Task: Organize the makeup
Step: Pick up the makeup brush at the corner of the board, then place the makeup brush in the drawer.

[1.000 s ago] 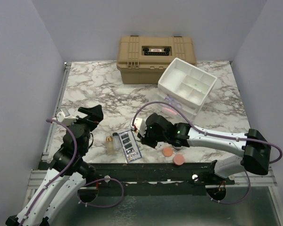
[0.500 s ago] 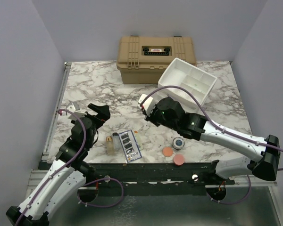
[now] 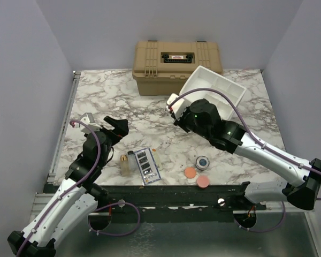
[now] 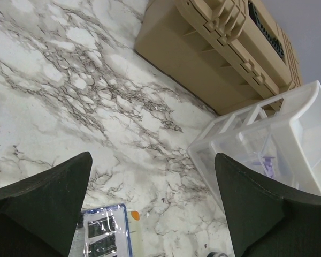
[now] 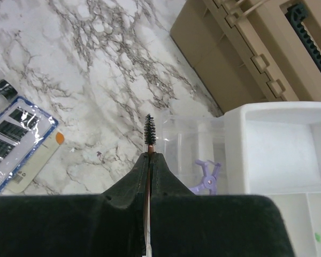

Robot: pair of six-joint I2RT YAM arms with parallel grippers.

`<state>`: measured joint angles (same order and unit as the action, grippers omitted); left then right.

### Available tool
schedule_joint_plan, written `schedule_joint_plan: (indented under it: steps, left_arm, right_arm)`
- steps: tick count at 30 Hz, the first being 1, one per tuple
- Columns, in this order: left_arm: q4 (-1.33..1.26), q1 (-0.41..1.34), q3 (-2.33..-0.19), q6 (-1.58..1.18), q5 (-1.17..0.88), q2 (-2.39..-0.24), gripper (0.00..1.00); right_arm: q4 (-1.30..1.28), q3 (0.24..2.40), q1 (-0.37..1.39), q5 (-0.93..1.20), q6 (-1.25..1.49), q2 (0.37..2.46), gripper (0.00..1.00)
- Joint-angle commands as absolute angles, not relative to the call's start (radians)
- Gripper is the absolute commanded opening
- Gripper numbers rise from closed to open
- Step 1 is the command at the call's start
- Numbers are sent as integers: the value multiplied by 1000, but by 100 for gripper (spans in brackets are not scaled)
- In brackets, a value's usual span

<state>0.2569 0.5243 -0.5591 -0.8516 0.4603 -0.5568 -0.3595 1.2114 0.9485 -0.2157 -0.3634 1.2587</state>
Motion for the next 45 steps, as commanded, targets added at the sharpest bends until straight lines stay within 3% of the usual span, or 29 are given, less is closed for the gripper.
schedule_joint_plan:
  steps: [1,18,45]
  left_arm:
    - [185,520,-569,-822,393,-564,99]
    - [-50,519,-547,-770,162,-648,99]
    - [-103,519,-564,-781,31,-760,99]
  right_arm:
    - [-402,1227,913,-233,-409,1225,3]
    - [-583,1250,706,-121,-448,1236,4]
    - [-609,1164,683,-160,-442,1290,12]
